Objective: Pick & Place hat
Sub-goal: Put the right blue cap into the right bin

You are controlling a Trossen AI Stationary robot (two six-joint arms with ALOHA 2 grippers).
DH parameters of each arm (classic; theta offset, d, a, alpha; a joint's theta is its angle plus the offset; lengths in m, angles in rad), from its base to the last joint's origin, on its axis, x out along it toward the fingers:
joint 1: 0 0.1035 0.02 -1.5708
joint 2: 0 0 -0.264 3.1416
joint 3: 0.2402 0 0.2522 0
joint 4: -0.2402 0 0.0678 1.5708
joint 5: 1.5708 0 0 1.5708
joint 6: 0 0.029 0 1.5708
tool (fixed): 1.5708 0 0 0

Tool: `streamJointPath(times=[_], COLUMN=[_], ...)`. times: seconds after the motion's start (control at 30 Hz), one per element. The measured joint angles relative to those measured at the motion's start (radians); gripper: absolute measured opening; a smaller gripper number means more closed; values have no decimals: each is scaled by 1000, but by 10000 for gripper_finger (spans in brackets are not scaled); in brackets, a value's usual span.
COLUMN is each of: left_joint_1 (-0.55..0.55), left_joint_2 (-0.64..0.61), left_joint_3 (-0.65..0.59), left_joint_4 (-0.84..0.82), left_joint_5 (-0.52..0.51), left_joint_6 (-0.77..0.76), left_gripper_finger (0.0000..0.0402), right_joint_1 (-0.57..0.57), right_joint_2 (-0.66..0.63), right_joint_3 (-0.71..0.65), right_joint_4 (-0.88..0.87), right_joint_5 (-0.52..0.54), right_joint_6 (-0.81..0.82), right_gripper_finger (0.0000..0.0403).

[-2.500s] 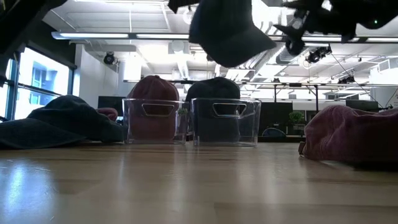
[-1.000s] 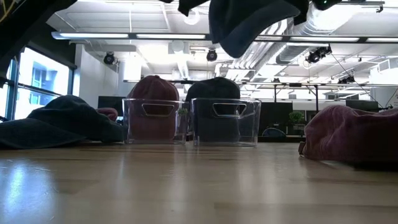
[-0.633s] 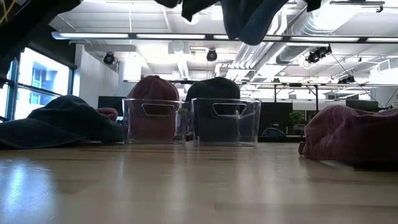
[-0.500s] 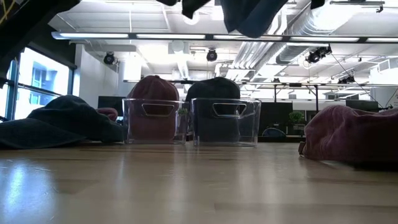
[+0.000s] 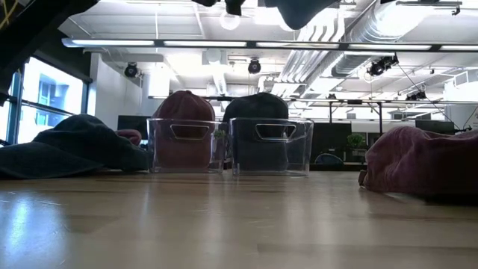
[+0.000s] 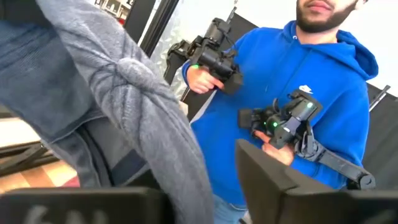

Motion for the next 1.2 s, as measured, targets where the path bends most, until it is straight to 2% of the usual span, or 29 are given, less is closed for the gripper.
streamJointPath(times=[0.2,0.33,0.47,0.7,0.83,0.9,1.0,1.2], left_joint_1=[0,0,1,39,70,81,87,78], left_joint_2=[0,0,0,0,0,0,0,0], left_joint_3=[0,0,0,0,0,0,0,0], left_joint_4=[28,34,18,-42,-42,-45,-44,-44], left_joint_5=[12,13,-3,-37,-65,-78,-88,-92], left_joint_6=[0,0,-4,-1,-8,-8,-8,-45], left_gripper_finger=[10,17,15,4,4,4,4,6], right_joint_1=[8,39,61,92,122,132,136,121], right_joint_2=[-7,-2,20,68,95,103,108,108], right_joint_3=[0,0,0,0,0,0,0,0], right_joint_4=[-31,-93,-228,-284,-282,-266,-225,-146], right_joint_5=[3,105,119,37,0,-3,34,92], right_joint_6=[-1,19,19,13,-30,-44,-46,-13], right_gripper_finger=[9,24,65,179,208,204,173,57])
